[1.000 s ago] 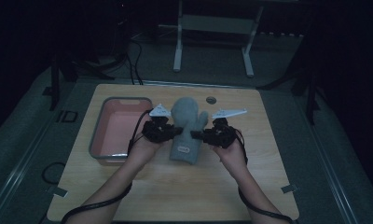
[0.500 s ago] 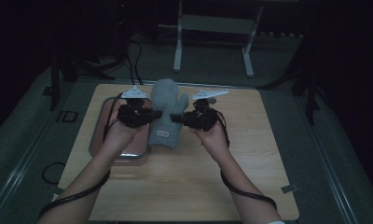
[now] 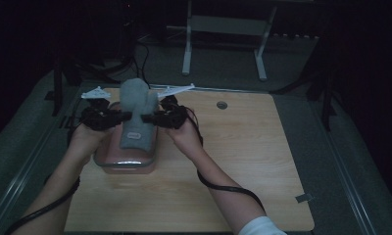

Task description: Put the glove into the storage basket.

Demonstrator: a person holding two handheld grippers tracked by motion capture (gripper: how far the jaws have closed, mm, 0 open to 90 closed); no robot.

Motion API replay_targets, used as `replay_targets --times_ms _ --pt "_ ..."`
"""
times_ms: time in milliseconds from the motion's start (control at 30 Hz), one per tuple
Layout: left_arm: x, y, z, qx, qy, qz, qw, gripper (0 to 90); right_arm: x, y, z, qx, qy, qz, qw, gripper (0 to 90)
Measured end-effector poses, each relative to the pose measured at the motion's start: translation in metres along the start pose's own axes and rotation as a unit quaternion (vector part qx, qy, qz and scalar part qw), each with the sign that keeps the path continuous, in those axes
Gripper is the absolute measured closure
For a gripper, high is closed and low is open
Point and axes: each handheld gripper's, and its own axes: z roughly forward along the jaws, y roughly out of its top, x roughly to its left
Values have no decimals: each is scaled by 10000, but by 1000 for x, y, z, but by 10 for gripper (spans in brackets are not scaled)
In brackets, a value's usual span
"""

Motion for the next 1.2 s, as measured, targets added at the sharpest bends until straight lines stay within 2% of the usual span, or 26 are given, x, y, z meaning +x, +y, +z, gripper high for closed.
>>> replay_targets --times_ms 67,167,233,333,467,633,767,900,1000,1033,1067,1100,1133,1200 --pt "9 -6 -2 16 63 -133 9999 815 3 3 13 29 -6 -16 10000 804" --pt "19 -19 5 97 158 -277 9994 815 4 0 31 141 -80 4 9999 803" --pt "24 -29 13 167 159 -363 9991 814 1 -6 42 261 -131 51 9996 803" --pt "32 -42 27 321 162 -543 9979 814 -6 -18 56 411 -173 243 9987 803" --pt "38 -55 46 624 221 -691 9954 814 -12 -32 74 736 -404 321 9959 803" --pt "43 -68 68 1027 383 -877 9901 812 -14 -44 94 1186 -733 212 9900 800" --pt "43 -68 79 1339 575 -878 9854 811 -15 -48 106 1458 -933 113 9848 793" --pt "41 -65 88 1684 819 -784 9792 808 -13 -42 115 1797 -1137 120 9770 758" --pt "42 -64 97 2072 918 -668 9717 802 -9 -39 124 2150 -1364 -116 9670 687" --pt "42 -64 100 2153 926 -655 9699 794 -8 -38 126 2230 -1361 -118 9652 673" --pt "42 -64 103 2225 968 -665 9678 784 -8 -38 128 2269 -1377 -115 9641 656" --pt "43 -65 105 2254 948 -700 9671 774 -8 -37 129 2298 -1361 -78 9636 628" --pt "45 -66 107 2225 913 -778 9675 754 -8 -37 128 2296 -1326 -59 9642 587" --pt "44 -67 110 2296 944 -765 9657 727 -10 -37 123 2240 -1294 -32 9660 508"
